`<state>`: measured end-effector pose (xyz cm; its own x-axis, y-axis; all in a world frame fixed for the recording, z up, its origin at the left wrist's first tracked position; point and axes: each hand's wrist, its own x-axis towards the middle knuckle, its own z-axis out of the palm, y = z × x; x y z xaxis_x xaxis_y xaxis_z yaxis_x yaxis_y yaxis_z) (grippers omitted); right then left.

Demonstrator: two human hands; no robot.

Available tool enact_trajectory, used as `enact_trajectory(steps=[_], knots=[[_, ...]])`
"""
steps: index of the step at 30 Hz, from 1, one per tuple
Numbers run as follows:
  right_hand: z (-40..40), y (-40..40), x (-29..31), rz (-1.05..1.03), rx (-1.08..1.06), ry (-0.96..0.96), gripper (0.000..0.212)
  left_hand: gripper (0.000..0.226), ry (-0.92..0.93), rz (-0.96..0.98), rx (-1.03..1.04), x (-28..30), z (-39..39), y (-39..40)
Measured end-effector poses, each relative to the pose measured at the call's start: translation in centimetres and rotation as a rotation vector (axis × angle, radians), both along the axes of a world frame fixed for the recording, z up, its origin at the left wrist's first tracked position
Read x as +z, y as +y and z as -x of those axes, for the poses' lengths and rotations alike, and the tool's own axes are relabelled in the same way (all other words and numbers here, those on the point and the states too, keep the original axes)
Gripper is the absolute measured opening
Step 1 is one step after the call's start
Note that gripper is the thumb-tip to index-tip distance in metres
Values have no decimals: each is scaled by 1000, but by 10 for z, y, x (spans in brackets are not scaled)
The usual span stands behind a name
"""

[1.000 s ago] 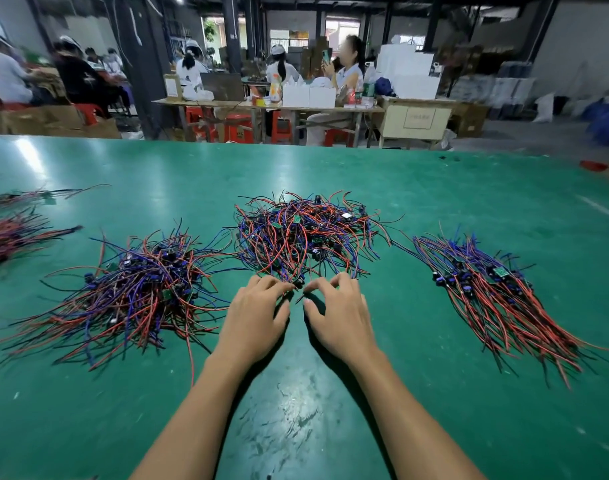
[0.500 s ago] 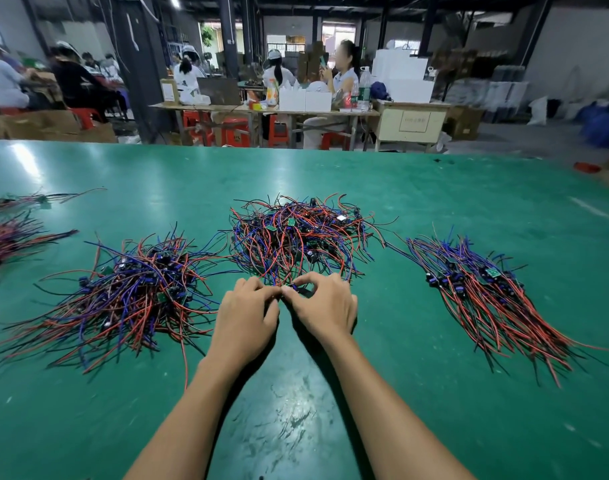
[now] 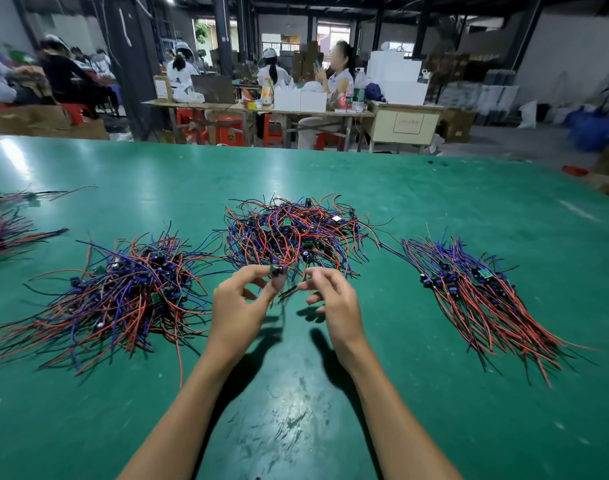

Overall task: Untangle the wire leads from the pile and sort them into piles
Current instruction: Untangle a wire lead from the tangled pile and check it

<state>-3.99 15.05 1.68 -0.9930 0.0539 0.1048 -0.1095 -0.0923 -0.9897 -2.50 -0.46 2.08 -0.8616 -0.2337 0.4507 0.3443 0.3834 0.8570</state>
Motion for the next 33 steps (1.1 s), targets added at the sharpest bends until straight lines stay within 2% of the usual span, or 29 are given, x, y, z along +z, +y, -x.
enact_trajectory(steps=[2,4,7,9,13,17,22,26,30,33], knots=[[0,-2,1,-37,59,4,12,23,-47,-220,-116,4,-3,2],[-3,-8,2,-38,173,30,17,26,-40,-373,-213,6,-7,5],[-4,-9,4,-52,186,44,18,21,-113,-505,-312,7,-7,5],[-2,-1,9,-69,151,20,34,19,-181,-543,-349,7,-6,4],[-1,4,14,-9,264,-145,42,27,-225,-473,-435,8,-8,3],[-2,0,13,-41,248,-199,44,31,-270,-366,-562,10,-14,5],[-1,14,13,142,215,-98,28,27,-313,-254,-664,12,-19,7],[-2,16,15,144,232,-59,29,44,-360,-328,-583,13,-16,10],[-3,14,17,38,205,-67,26,38,-338,-366,-475,11,-12,9],[-2,14,19,78,206,-77,24,33,-322,-371,-447,12,-11,8]])
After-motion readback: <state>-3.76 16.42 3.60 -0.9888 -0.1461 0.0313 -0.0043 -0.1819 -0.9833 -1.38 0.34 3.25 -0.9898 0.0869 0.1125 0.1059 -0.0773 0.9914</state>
